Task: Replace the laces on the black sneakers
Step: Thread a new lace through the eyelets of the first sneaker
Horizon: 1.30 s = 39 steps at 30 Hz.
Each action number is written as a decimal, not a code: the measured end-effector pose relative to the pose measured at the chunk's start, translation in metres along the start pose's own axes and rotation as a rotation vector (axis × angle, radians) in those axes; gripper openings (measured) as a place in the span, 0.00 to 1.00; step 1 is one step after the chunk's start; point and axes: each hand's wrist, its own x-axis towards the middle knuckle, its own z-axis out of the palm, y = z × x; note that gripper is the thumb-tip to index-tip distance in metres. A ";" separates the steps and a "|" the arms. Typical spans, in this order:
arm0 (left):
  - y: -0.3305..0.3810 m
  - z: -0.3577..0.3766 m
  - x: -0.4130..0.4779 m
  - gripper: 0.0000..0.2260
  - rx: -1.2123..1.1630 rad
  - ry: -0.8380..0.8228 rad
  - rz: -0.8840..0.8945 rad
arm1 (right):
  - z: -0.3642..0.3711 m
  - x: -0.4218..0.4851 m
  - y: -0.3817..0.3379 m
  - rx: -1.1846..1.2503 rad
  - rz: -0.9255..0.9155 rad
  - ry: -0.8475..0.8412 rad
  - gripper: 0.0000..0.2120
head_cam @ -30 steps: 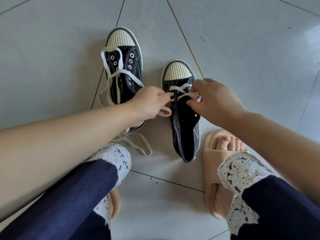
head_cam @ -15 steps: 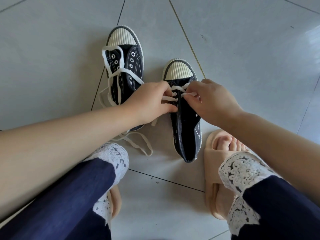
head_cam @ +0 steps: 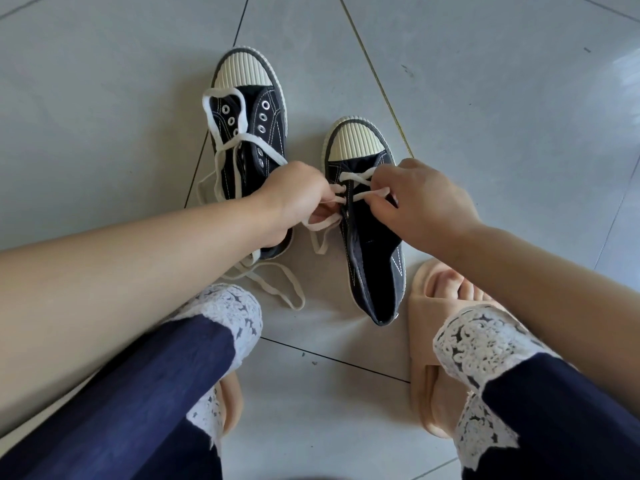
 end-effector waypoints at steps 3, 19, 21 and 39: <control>0.001 -0.001 0.001 0.06 0.041 -0.002 -0.031 | 0.002 -0.001 0.001 0.019 0.003 0.000 0.05; 0.002 -0.002 -0.007 0.06 0.022 0.009 -0.099 | 0.009 -0.013 0.015 0.338 0.036 0.086 0.26; 0.004 0.002 -0.008 0.05 -0.250 0.027 -0.186 | 0.010 -0.013 0.018 0.354 0.064 0.099 0.27; 0.043 0.002 -0.003 0.04 -0.375 0.146 0.175 | 0.006 -0.010 0.020 0.351 0.069 -0.003 0.25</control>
